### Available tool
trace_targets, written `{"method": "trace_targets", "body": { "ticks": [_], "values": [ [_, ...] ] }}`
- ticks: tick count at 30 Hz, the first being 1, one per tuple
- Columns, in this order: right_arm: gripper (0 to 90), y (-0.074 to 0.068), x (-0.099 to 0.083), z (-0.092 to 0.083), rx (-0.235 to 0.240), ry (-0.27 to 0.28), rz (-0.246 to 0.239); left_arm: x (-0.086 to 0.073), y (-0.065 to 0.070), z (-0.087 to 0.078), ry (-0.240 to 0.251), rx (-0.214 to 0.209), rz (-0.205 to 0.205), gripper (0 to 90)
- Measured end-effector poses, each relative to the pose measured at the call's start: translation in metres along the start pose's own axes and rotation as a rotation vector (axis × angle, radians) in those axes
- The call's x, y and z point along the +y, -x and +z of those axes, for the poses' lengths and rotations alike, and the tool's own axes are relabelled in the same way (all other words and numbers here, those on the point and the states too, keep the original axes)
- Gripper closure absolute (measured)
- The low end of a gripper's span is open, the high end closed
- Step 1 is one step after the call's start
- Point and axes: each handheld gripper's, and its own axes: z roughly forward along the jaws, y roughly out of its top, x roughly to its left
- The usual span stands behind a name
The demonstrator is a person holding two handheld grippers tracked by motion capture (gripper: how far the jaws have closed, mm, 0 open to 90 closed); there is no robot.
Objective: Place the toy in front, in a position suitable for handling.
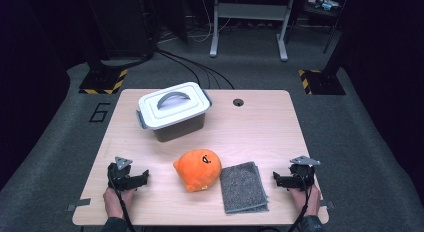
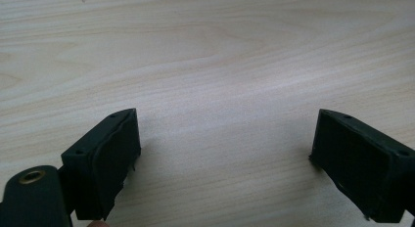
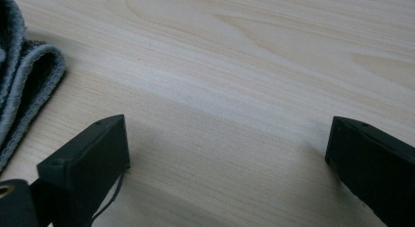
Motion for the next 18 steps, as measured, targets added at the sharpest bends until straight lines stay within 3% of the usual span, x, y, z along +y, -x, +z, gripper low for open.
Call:
{"method": "trace_targets", "body": {
  "ticks": [18],
  "values": [
    [1.8, -0.0003, -0.0001, 0.0, 0.001, 0.002, 0.008, 0.0004, 0.0004, 0.0002, -0.003, -0.004, 0.0, 10.9]
  ]
}}
